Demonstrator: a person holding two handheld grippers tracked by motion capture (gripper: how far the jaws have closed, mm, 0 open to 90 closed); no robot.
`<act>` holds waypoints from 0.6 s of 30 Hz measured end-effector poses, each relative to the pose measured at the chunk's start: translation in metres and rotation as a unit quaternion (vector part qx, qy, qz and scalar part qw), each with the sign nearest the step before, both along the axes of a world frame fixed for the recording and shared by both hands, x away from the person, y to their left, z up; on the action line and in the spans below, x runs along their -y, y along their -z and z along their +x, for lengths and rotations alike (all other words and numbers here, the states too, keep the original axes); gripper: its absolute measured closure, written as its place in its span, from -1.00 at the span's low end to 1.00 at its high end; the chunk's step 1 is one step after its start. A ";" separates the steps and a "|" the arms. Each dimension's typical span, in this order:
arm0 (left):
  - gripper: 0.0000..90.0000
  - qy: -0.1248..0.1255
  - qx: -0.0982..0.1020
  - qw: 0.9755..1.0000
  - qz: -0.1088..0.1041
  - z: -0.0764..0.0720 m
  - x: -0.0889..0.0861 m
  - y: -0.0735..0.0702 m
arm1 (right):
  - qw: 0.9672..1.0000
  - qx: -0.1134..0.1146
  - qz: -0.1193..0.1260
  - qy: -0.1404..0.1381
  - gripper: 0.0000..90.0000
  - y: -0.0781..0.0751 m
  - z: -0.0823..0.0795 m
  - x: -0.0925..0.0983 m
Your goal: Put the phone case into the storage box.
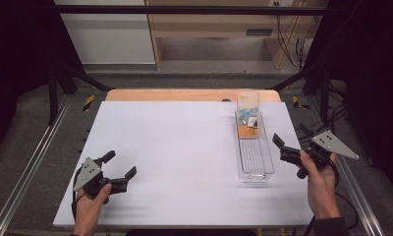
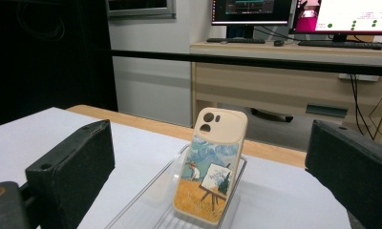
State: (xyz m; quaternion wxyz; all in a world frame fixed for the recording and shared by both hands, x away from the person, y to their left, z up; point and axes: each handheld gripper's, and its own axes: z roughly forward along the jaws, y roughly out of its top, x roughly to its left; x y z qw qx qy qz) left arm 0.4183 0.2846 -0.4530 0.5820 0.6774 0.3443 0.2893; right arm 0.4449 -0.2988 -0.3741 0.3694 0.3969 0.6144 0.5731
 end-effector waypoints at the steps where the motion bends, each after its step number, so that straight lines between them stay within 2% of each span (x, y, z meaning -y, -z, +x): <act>1: -0.97 0.001 0.000 1.000 0.000 0.000 0.000 0.000 | 1.000 -0.001 0.001 -0.001 -0.93 0.001 -0.001 0.001; 5: -0.97 0.002 0.002 1.000 0.002 0.000 0.000 0.000 | 1.000 -0.004 0.001 -0.002 -0.94 0.006 -0.007 0.005; 14: -0.97 0.010 0.008 1.000 0.004 -0.001 0.000 -0.001 | 1.000 -0.003 0.023 0.012 -0.95 0.022 -0.021 0.013; 18: -0.97 0.010 0.009 1.000 0.005 -0.001 0.000 -0.001 | 1.000 -0.003 0.021 0.009 -0.95 0.027 -0.026 0.014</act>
